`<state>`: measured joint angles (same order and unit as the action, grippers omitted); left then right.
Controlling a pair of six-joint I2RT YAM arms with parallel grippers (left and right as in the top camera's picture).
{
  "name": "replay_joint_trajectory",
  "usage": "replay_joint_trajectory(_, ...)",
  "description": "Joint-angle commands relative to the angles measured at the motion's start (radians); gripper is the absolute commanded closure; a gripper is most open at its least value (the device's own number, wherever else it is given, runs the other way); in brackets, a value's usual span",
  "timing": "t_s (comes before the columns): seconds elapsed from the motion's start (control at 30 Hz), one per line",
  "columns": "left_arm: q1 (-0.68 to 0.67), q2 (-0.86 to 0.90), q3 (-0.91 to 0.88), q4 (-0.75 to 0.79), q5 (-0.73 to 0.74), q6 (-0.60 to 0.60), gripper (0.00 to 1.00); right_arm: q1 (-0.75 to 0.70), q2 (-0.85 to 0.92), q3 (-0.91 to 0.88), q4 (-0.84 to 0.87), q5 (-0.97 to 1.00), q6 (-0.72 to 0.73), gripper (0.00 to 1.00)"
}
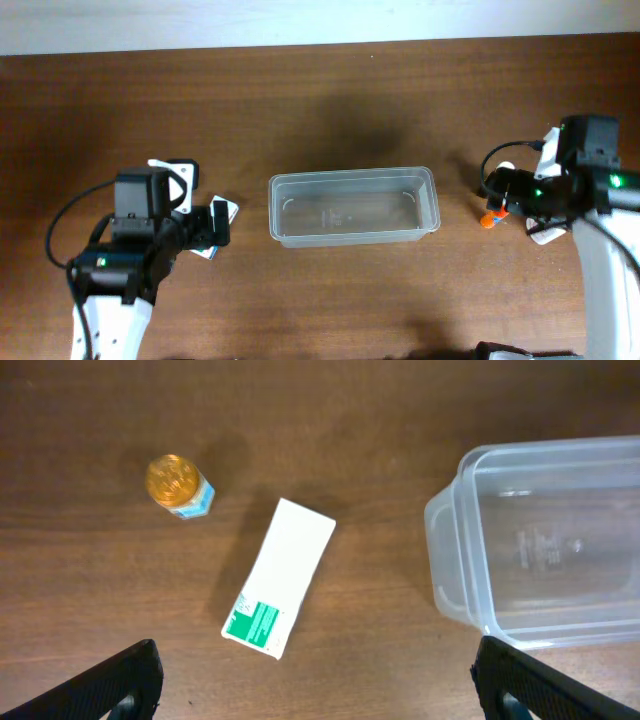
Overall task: Pack container
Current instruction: 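Move the right gripper toward the orange-red tube and left gripper toward the box, then grasp the orange-red tube by its white cap with the right gripper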
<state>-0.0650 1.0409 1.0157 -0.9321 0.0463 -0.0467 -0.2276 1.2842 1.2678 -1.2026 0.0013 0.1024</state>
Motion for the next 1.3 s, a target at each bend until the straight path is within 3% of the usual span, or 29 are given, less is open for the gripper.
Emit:
replay_joint_trajectory(0.0, 0.003, 0.063, 0.021, -0.005, 0.021, -0.006, 0.01, -0.023, 0.146, 0.01, -0.014, -0.035, 0.003, 0.01)
replay_joint_trajectory(0.17, 0.003, 0.083, 0.021, -0.005, 0.021, -0.006, 0.01, -0.023, 0.287, 0.01, -0.002, -0.035, 0.003, 0.04)
replay_joint_trajectory(0.5, 0.003, 0.083, 0.021, -0.005, 0.021, -0.006, 0.01, -0.023, 0.328, 0.01, 0.002, -0.034, 0.003, 0.49)
replay_joint_trajectory(0.7, 0.003, 0.083, 0.021, -0.005, 0.021, -0.006, 0.0, -0.023, 0.328, 0.01, 0.002, -0.034, 0.003, 0.65)
replay_joint_trajectory(0.93, 0.003, 0.083, 0.021, -0.005, 0.021, -0.006, 0.01, -0.023, 0.328, 0.01, 0.002, -0.035, 0.003, 0.77)
replay_joint_trajectory(1.27, 0.003, 0.083, 0.021, -0.005, 0.021, -0.006, 0.01, -0.021, 0.327, 0.012, 0.002, -0.035, 0.003, 0.82)
